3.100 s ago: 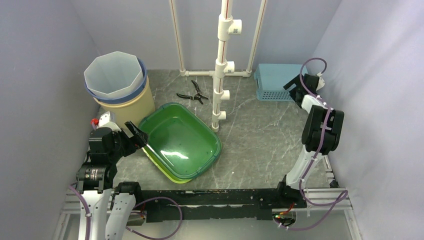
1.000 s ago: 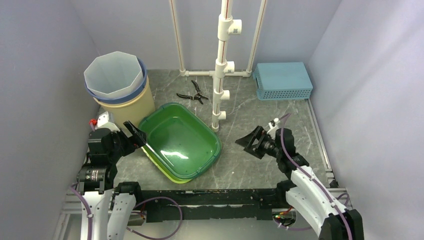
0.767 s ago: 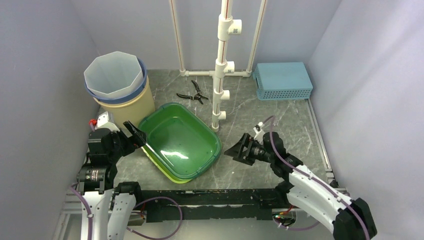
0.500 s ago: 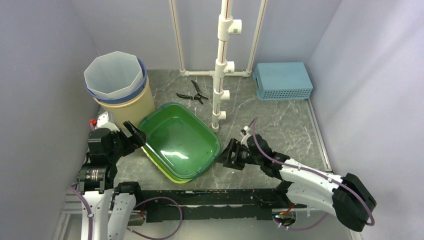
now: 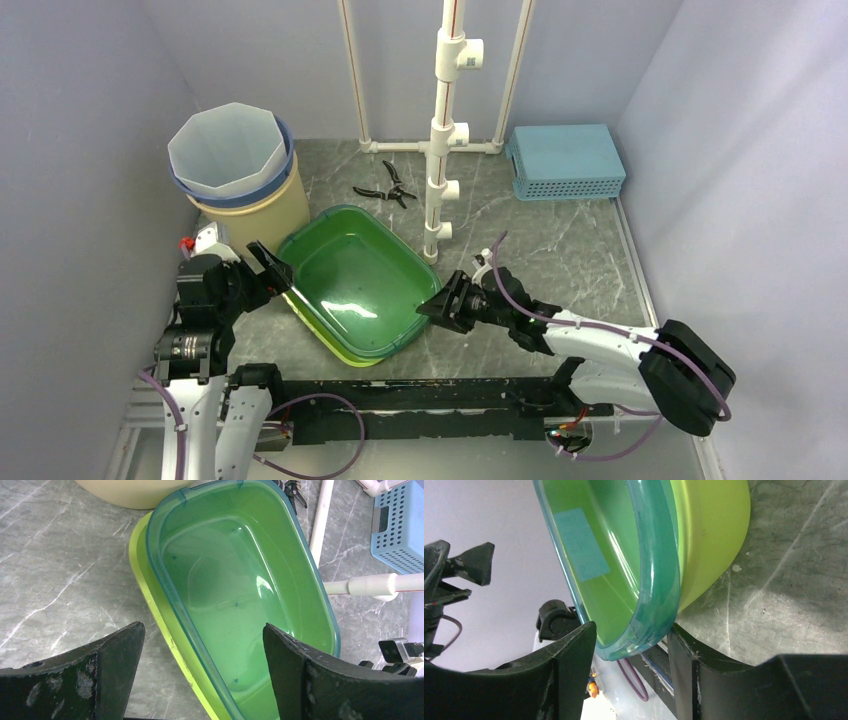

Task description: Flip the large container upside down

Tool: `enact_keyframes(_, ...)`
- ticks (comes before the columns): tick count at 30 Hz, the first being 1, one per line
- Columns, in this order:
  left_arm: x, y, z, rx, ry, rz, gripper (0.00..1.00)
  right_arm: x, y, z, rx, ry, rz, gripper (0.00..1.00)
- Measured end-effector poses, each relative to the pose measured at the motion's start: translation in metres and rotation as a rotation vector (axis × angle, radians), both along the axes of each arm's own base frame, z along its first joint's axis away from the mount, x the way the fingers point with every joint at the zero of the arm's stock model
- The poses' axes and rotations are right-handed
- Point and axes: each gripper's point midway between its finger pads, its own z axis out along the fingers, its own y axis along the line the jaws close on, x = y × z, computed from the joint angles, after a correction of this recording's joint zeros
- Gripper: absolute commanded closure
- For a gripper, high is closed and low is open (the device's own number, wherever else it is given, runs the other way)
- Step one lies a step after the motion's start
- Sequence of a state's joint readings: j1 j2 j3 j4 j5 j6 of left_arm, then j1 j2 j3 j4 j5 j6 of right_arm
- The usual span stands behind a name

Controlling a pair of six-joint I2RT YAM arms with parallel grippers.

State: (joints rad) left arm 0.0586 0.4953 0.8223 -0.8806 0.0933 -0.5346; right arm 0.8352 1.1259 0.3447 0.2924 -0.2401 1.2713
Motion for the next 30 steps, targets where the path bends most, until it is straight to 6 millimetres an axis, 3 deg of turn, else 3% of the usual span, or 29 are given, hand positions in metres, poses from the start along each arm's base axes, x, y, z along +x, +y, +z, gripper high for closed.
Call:
enact_keyframes(4,0.0,0.0,0.0,0.0,0.0,0.0,0.07,0.004,0.0,0.0,0.012,0.018,-0.036,0.51)
enact_keyframes(16,0.0,-0.002,0.0,-0.008,0.0,-0.011,0.07,0.01,0.0,-0.007,0.026,0.058,-0.092,0.52)
enact_keyframes(20,0.0,-0.002,0.0,-0.008,0.0,-0.011,0.07,0.01,0.0,-0.012,0.015,0.068,-0.093,0.69)
enact_keyframes(30,0.0,-0.002,0.0,-0.008,0.0,-0.011,0.07,0.008,-0.006,-0.008,0.005,0.076,-0.112,0.81)
